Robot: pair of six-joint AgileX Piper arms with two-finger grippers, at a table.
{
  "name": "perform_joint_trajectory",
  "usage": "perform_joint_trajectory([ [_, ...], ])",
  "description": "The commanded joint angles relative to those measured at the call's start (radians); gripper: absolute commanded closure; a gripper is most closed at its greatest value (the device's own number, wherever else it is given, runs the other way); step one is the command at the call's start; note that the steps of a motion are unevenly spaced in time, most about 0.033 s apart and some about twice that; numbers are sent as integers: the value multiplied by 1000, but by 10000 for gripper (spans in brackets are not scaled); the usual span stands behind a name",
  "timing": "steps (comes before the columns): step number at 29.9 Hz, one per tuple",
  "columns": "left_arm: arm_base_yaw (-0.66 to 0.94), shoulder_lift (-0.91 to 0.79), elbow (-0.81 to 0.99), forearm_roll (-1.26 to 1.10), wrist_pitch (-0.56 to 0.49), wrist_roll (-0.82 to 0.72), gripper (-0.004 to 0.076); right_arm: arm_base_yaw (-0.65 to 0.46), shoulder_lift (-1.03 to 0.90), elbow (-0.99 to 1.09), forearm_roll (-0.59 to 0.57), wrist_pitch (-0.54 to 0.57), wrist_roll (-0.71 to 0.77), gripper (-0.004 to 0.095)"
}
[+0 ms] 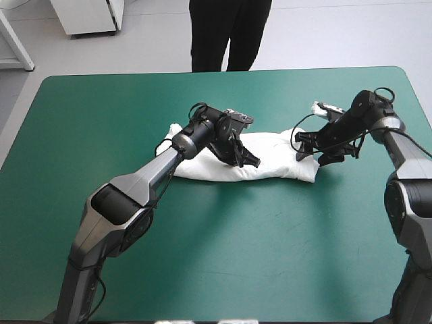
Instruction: Fold the cloth
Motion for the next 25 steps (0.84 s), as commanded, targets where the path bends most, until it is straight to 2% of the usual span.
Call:
perform_joint_trajectory([
  [1,-4,-67,-29,-28,-1,1,734,-10,-34,9,89,-7,-46,287],
  [6,-4,-67,-29,-30,1,1,734,4,-23,45,178,-9,-111,299],
  [8,-4,-67,-29,-30,1,1,734,15,-23,46,201,-11,-118,368],
  [10,-4,-67,-29,-35,1,1,734,25,-23,46,201,-13,-118,507],
  [12,-4,-67,-29,-38,6,1,734,31,-23,46,201,-11,-126,695],
  [14,-4,-67,-29,-40,9,4,734,33,-32,46,210,-11,-133,933],
  [25,-4,-67,-29,-40,12,7,734,33,-167,1,279,4,-168,921],
])
